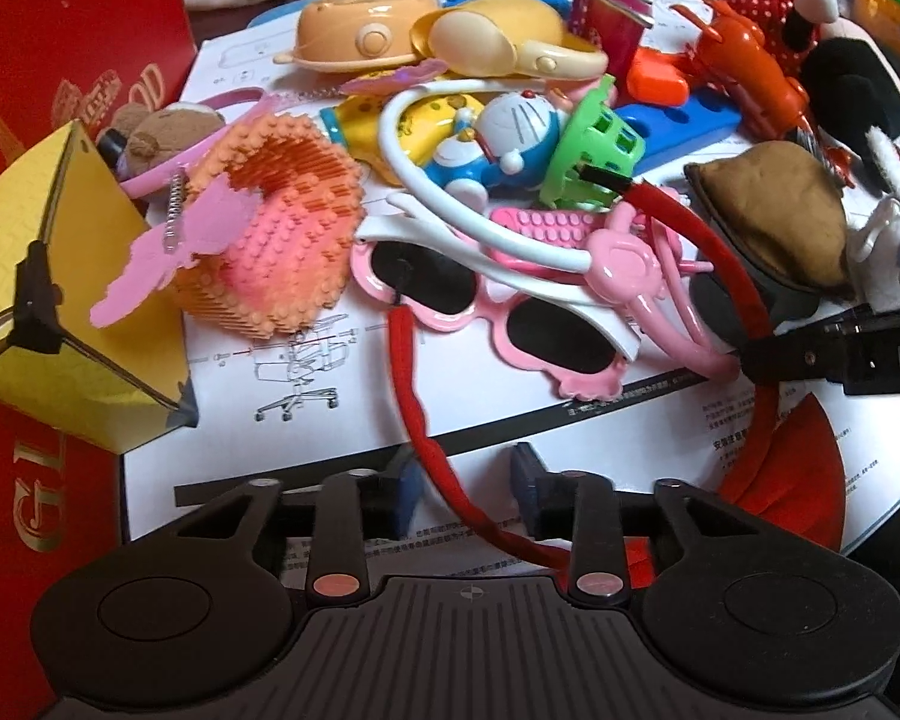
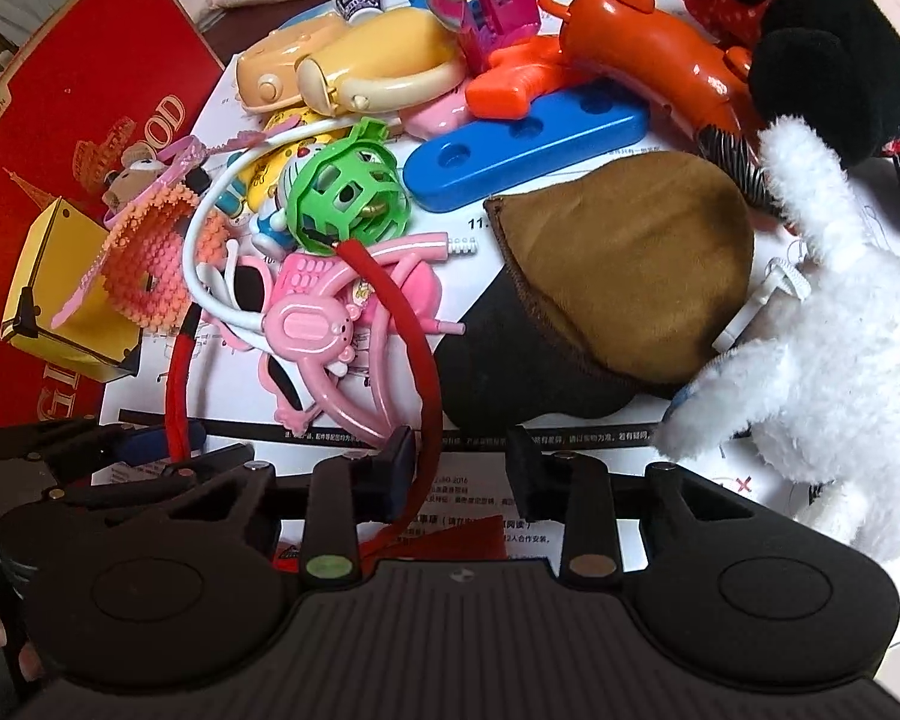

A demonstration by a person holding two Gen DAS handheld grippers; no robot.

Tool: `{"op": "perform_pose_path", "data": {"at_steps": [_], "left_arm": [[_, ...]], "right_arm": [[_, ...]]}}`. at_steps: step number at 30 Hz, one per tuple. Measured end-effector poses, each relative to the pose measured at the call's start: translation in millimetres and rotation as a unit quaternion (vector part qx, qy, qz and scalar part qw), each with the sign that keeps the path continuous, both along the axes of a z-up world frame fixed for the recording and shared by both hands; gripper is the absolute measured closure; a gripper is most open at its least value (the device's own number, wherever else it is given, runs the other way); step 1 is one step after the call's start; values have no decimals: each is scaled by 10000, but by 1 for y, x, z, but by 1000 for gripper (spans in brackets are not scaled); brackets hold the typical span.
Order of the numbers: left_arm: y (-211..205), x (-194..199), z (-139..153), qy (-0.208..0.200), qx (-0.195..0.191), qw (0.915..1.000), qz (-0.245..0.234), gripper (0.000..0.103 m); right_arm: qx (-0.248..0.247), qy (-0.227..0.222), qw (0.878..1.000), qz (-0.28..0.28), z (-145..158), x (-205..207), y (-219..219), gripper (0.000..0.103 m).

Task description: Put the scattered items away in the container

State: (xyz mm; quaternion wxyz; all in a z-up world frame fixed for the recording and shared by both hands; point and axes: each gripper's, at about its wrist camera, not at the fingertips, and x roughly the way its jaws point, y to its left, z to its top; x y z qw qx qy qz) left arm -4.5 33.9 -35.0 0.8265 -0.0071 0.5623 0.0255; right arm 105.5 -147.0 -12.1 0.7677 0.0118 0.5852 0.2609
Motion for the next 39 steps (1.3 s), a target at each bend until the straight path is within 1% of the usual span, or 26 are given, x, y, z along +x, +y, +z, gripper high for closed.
{"op": "perform_pose_path", "data": {"at_steps": [1,3,4,5,6,7,8,11,12,13,14,15,16,17,18,19,21,25,30,36,39], "left_arm": [[1,0,0,3,-6,10000,8,73],[1,0,0,-8,-38,10000,13,91],[2,-1,1,-6,-94,10000,-2,92],[3,-1,2,-1,-170,9998,41,93],[4,-2,2,2,-166,9999,44,93],[3,-3,2,-11,-117,9999,31,93],[4,-3,3,-10,-109,9999,16,93],[10,-7,6,10,-248,9997,16,91],[11,-7,6,16,-293,9996,-23,88],[12,-7,6,27,-329,9994,-42,79],[12,-7,6,53,-370,9993,-71,66],[12,-6,5,87,-382,9992,-93,63],[10,-6,3,111,-368,9992,-113,63],[8,-6,2,120,-320,9993,-145,64],[6,-7,3,81,-208,9996,-172,87],[4,-8,4,61,-128,9997,-220,91],[4,-10,9,17,-174,9995,-251,93],[1,-16,26,-187,-193,9989,-392,94],[-4,-18,50,-400,-49,9974,-591,94],[-1,-16,74,-579,7,9963,-632,94],[2,-14,93,-757,72,9951,-626,94]], "right_arm": [[4,23,10000,12,0,-1,1,65],[-18,47,10000,43,-2,-2,4,67],[-43,48,10000,73,-4,-3,6,74],[-50,49,9999,106,-5,-4,8,78],[-96,-29,9999,108,-5,-5,10,84],[-159,-101,9998,119,-5,-6,11,95],[-168,-134,9997,102,-4,-6,10,95],[7,-95,10000,-2,-1,-5,4,95],[19,-119,9999,-5,0,-5,3,95],[16,-137,9999,-6,1,-5,4,95],[21,-145,9999,-4,2,-6,4,95],[43,-135,9999,-4,3,-6,4,95],[74,-115,9999,-2,5,-7,4,95],[91,-114,9999,6,6,-8,5,95],[90,-136,9999,18,7,-9,5,95],[63,-184,9998,14,9,-9,5,95],[45,-251,9997,-22,12,-9,2,95],[161,-158,9996,-149,17,-9,-7,96],[229,-237,9992,-208,31,-11,-9,96],[521,-392,9975,-263,58,-8,-9,95],[636,-575,9961,-223,77,-2,-6,95]]}}
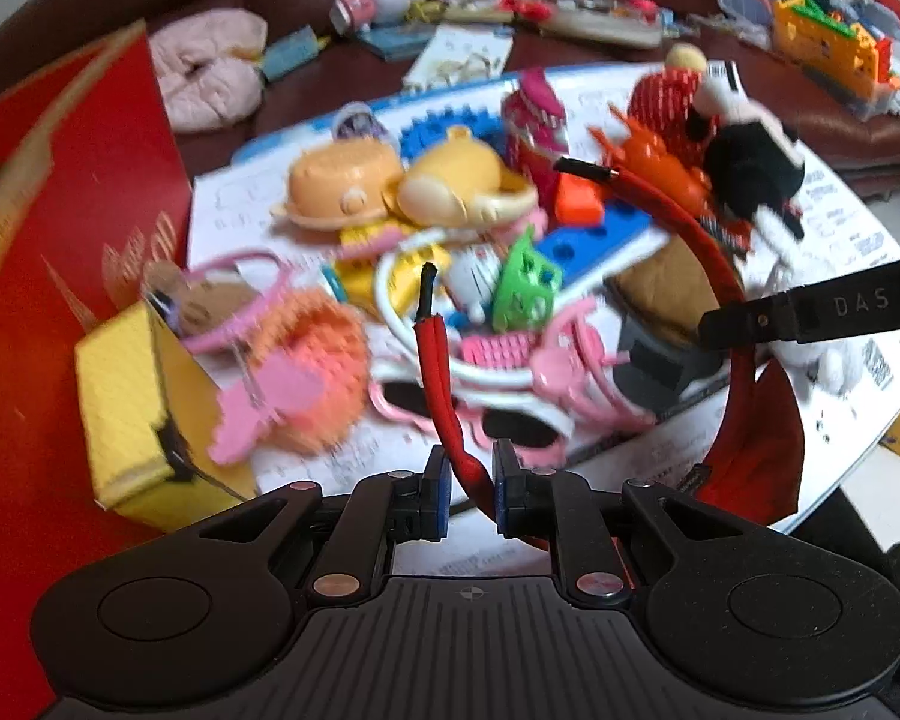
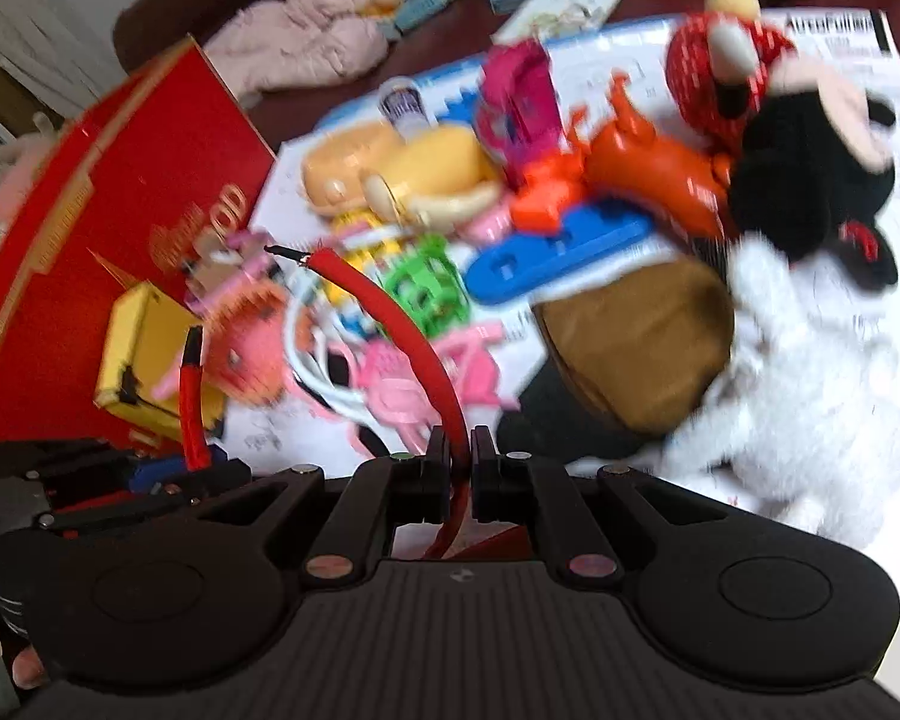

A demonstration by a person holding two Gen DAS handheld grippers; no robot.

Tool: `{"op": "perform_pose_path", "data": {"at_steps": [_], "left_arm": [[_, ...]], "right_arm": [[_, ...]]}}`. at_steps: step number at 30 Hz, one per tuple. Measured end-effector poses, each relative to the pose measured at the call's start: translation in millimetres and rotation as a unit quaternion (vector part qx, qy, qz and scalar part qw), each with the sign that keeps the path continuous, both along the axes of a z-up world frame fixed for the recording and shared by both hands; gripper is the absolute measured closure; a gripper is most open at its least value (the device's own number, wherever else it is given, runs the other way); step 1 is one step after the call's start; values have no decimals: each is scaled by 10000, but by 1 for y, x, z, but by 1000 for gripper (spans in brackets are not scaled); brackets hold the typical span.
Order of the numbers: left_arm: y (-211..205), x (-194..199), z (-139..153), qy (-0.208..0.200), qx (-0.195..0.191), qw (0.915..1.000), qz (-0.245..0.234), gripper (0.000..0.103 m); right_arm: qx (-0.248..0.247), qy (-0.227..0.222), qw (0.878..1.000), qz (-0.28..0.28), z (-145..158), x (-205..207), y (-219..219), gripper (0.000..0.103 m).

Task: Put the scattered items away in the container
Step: 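Lift the red headband with both grippers and carry it over the red box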

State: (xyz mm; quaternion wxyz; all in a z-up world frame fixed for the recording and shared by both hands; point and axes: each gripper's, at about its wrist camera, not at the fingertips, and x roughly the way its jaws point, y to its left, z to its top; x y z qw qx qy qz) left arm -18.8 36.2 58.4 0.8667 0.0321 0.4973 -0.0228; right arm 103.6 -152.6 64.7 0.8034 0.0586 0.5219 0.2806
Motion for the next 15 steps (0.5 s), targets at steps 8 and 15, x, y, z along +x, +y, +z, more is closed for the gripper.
{"op": "perform_pose_path", "data": {"at_steps": [8,15], "left_arm": [[42,-1,77,-815,254,9950,519,93],[117,-27,165,-1727,657,9722,1437,93]], "right_arm": [[333,-678,9962,435,69,19,58,95],[897,-1376,9798,1143,143,16,144,95]]}}
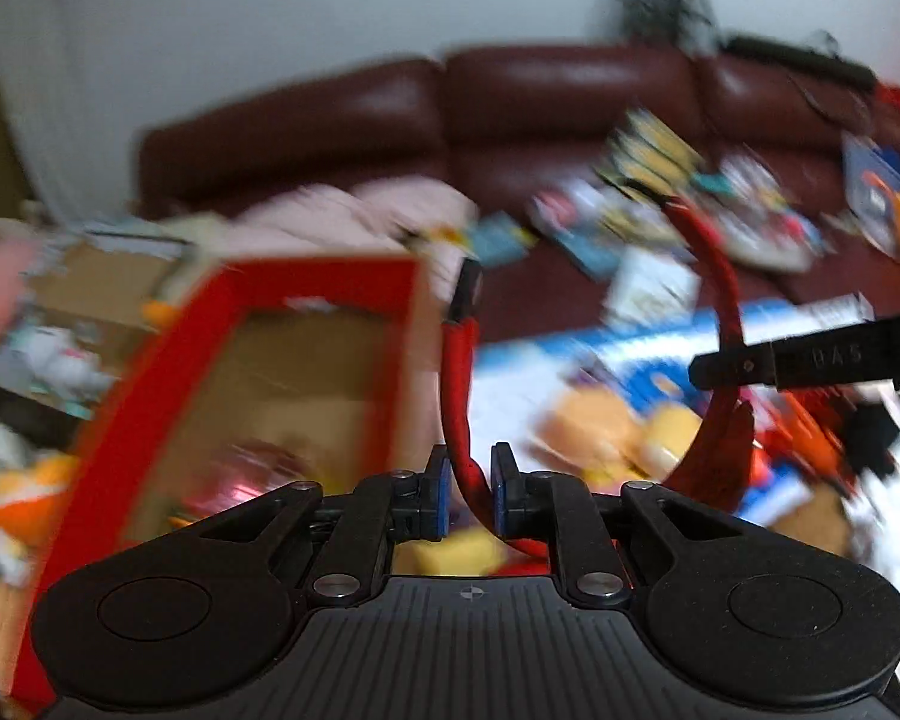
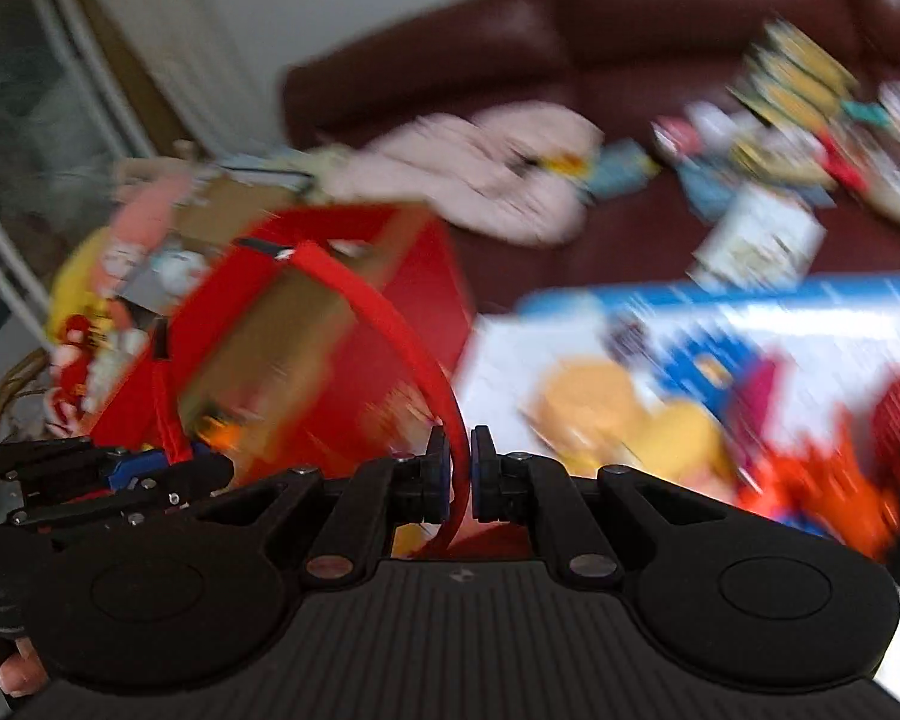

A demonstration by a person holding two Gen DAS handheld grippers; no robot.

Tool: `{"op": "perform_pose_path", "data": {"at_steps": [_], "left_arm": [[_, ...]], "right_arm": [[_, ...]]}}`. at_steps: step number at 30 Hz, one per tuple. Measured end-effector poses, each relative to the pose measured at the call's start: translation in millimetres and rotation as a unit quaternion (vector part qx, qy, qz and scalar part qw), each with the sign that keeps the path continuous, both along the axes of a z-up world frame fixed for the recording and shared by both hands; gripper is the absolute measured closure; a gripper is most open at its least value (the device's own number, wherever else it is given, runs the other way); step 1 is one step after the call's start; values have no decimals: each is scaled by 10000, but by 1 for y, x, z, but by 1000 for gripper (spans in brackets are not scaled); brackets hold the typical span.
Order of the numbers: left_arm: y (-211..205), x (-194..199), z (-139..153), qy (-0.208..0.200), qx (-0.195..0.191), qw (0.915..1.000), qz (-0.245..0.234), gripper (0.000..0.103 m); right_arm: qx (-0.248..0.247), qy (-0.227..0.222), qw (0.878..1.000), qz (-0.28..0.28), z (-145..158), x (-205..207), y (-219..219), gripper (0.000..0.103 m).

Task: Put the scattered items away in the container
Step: 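Lift the red headband with both grippers and carry it over the red box, then open both grippers to drop the red headband into the red box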

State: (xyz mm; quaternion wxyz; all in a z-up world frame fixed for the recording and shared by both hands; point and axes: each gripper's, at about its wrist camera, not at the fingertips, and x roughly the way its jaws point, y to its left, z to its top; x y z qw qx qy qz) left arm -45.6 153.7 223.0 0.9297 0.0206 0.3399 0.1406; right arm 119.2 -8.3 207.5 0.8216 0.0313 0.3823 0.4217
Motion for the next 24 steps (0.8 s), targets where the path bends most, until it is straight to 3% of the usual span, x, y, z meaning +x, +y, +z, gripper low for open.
{"op": "perform_pose_path", "data": {"at_steps": [3,7,15,16,17,18,19,20,21,22,24], "left_arm": [[33,-17,27,-243,183,9983,501,93],[71,-36,43,-268,337,9929,1110,93],[131,-74,9,324,102,9778,2068,91],[135,-78,5,406,84,9757,2151,87],[140,-79,1,449,28,9743,2209,67],[142,-81,-1,446,15,9730,2266,55],[143,-82,-1,435,76,9710,2348,45],[143,-82,-2,401,166,9702,2383,27],[140,-80,-2,344,319,9696,2400,18],[137,-77,-1,312,464,9696,2384,18],[134,-66,-2,312,520,9721,2266,18]], "right_arm": [[163,-202,9989,391,23,-10,47,95],[222,-286,9958,846,35,-25,103,95],[-348,117,9846,1709,-8,-47,191,91],[-435,108,9828,1793,-11,-52,197,86],[-506,93,9815,1844,-14,-52,201,84],[-513,98,9809,1875,-14,-53,202,83],[-462,116,9814,1862,-13,-52,199,71],[-398,121,9828,1802,-11,-49,195,61],[-346,100,9843,1727,-10,-47,191,42],[-267,44,9860,1646,-7,-43,185,37],[-193,-40,9877,1549,-4,-37,176,37]]}}
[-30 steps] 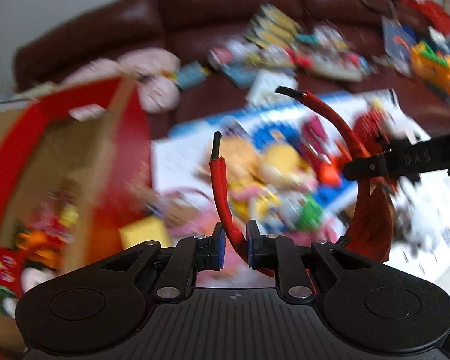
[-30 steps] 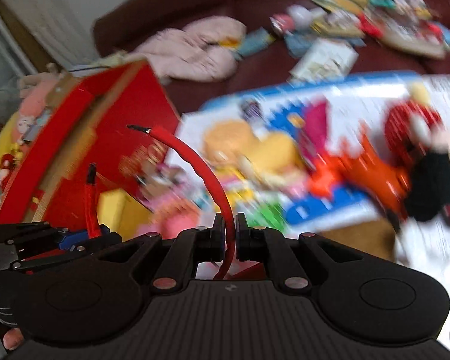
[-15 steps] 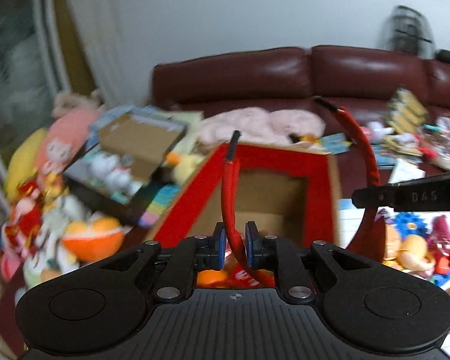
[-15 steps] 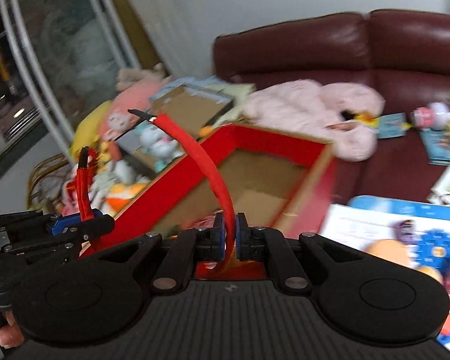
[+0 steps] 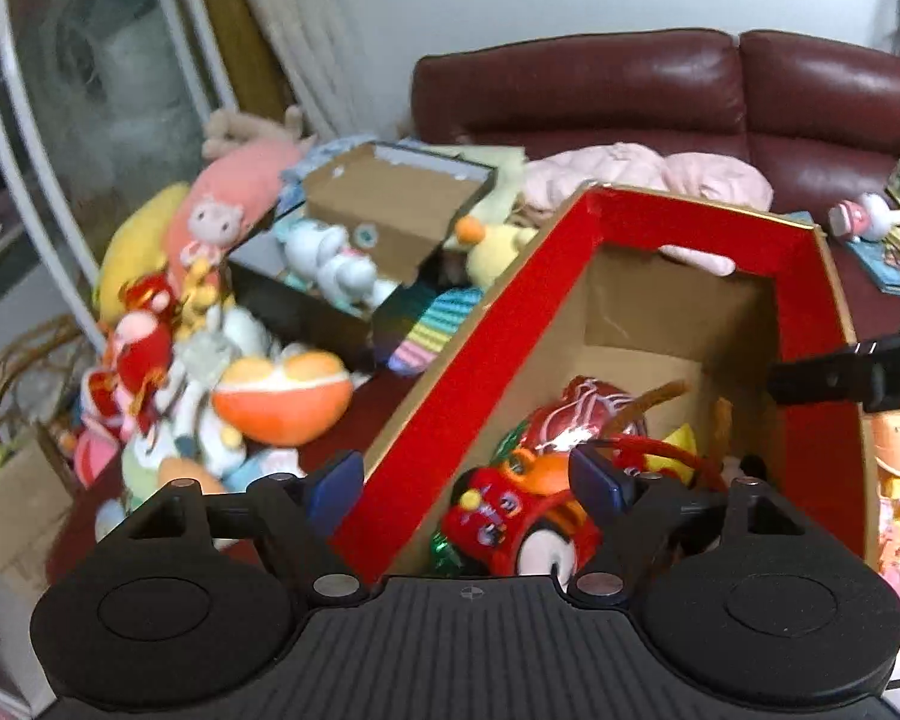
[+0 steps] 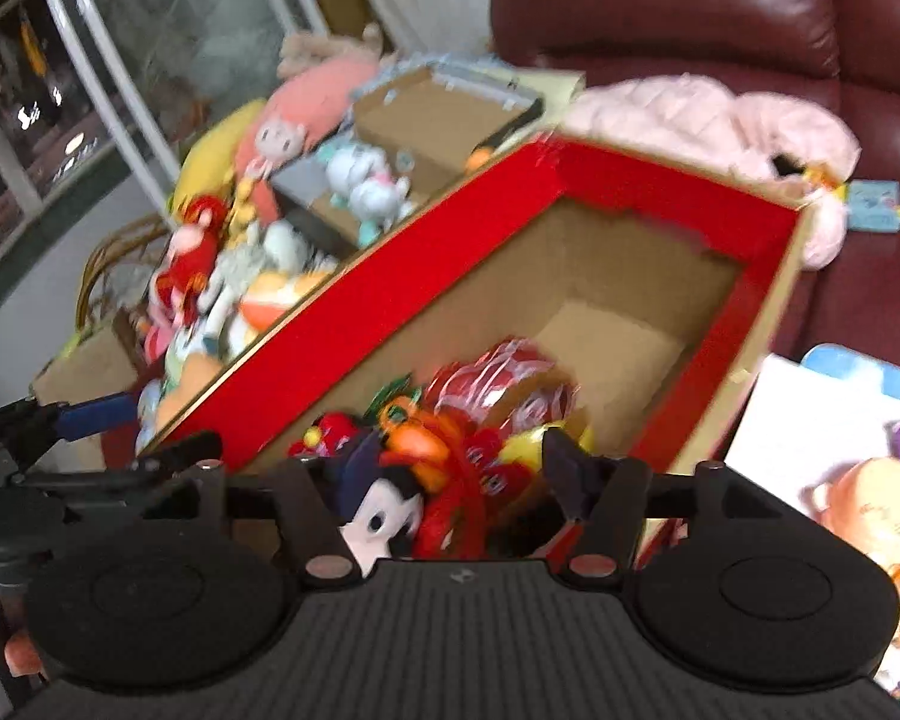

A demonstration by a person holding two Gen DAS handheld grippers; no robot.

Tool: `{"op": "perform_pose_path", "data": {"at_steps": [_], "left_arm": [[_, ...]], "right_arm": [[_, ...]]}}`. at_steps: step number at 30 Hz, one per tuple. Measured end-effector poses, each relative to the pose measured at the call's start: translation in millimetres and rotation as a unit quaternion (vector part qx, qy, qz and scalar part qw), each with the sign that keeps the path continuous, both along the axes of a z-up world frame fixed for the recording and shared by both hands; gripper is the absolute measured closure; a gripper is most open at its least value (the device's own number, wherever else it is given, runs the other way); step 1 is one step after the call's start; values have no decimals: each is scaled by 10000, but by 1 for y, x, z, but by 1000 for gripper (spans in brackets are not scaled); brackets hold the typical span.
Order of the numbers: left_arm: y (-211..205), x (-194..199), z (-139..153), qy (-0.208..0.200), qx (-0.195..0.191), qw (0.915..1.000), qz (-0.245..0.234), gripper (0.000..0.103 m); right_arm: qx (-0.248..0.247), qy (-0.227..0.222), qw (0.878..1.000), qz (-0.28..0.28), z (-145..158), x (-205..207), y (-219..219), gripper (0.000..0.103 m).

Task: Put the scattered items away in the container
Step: 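Open both grippers to drop the red headband into the red box, then bring both grippers back over the toys on the table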

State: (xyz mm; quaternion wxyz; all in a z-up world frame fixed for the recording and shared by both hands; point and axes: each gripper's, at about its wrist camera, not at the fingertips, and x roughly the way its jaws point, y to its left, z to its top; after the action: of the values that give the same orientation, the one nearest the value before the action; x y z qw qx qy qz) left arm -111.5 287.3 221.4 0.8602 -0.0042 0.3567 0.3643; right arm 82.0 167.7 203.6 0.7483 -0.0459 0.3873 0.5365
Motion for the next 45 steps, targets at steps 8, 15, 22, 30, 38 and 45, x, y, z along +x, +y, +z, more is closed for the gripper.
{"op": "perform_pose_path", "data": {"at_steps": [8,15,22,30,38,45], "left_arm": [[-33,36,-13,-110,-236,9966,-776,18],[-81,63,-18,-176,-392,9867,-1565,18],[-136,89,-32,-21,-441,9717,-2319,15],[-184,110,-76,405,-871,9574,-2723,15],[-222,131,-134,967,-1205,9484,-2769,16],[-235,150,-178,1349,-1390,9479,-2530,16]], "right_arm": [[-105,-372,9989,-273,5,28,-52,36],[-302,-330,9969,-644,-2,45,-99,35],[-553,-170,9899,-1295,-24,68,-156,32],[-892,229,9730,-2115,-67,88,-228,31],[-1069,815,9565,-2588,-118,95,-269,31],[-1159,1152,9447,-2845,-146,96,-291,31]]}}
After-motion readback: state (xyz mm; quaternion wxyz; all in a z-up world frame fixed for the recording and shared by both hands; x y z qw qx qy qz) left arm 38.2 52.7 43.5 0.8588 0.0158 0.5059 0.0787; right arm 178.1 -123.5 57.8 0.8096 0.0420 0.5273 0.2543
